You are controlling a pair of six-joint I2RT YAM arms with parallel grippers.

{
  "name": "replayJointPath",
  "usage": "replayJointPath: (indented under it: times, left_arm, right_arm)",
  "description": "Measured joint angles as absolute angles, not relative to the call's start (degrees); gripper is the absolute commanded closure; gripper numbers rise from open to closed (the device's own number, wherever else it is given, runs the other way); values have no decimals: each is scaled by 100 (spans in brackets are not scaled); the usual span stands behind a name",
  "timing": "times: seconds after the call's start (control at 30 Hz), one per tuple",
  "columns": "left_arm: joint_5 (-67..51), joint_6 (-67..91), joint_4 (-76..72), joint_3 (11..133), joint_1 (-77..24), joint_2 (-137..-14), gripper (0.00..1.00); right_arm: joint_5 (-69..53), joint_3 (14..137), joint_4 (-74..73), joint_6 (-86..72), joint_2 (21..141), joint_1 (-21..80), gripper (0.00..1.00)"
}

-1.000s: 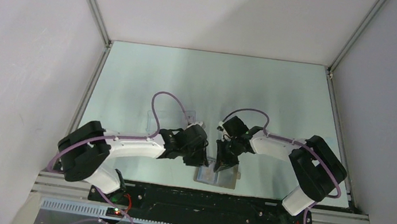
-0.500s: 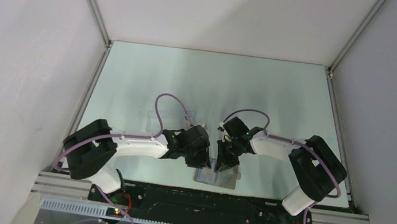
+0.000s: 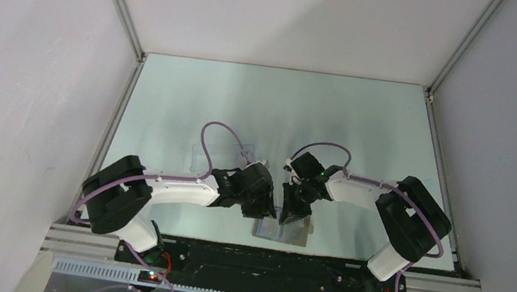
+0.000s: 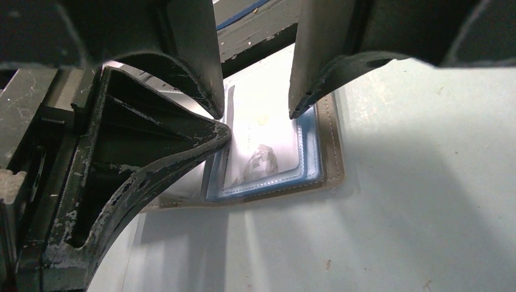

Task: Put the credit cards into the card holder
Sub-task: Turn over the card slot in the card holder.

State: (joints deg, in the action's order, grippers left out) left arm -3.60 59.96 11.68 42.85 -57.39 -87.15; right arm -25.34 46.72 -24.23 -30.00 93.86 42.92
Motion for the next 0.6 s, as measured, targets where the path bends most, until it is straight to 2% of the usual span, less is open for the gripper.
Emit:
replayJointPath:
  times: [0.33,0.6]
  left_arm:
    - [-211,5996,1304,4289,-5734,-8696,53]
    - [-108,5924,1579,4342,-5732,-8726,77]
  right_arm:
    - [-2578,4672,-2405,-2998,9406,4289,100]
    - [-2611,4672,-2390,-2995,9419,4289,100]
